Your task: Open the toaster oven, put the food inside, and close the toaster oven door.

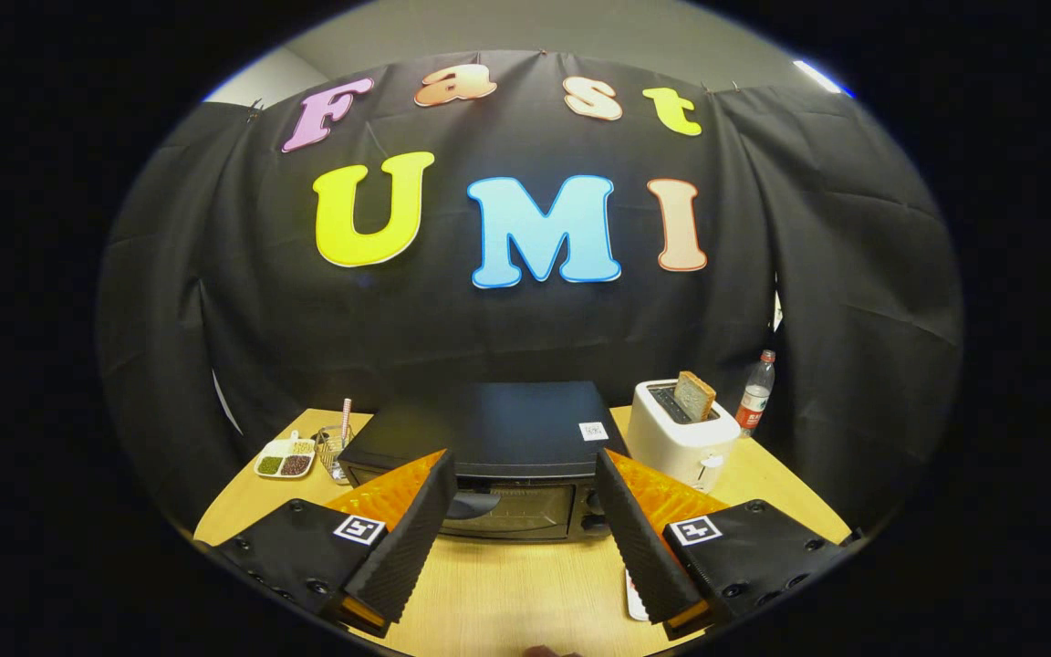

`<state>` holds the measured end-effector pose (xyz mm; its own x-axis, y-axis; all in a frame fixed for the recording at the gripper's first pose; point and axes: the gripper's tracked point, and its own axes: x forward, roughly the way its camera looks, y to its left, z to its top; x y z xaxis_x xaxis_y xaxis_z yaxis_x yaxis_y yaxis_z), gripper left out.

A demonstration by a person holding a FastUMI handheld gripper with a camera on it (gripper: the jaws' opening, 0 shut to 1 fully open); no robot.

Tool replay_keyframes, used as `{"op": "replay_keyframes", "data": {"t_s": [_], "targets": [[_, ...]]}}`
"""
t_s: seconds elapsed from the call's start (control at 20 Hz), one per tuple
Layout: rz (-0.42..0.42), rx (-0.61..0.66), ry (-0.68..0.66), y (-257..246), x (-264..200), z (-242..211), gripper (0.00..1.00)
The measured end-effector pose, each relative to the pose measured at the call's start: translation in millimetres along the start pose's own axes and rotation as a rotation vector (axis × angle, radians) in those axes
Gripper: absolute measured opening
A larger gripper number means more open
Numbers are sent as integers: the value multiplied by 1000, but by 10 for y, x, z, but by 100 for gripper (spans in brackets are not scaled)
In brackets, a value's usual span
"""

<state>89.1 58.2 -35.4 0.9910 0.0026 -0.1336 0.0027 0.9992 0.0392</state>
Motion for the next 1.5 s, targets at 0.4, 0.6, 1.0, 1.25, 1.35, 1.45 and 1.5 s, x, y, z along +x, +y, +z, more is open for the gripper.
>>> {"op": "replay_keyframes", "data": {"t_s": [0.4,0.6,1.0,1.25,1.35,1.45,1.5], "targets": [[-40,-11,59,126,551,-215,97],[-11,-17,86,405,733,-355,97],[-3,-63,120,734,994,-618,97],[-11,-65,143,743,1045,-732,97],[-8,-68,155,742,1035,-736,97],[0,-63,192,751,1019,-767,97],[6,-55,205,758,997,-778,97]]}}
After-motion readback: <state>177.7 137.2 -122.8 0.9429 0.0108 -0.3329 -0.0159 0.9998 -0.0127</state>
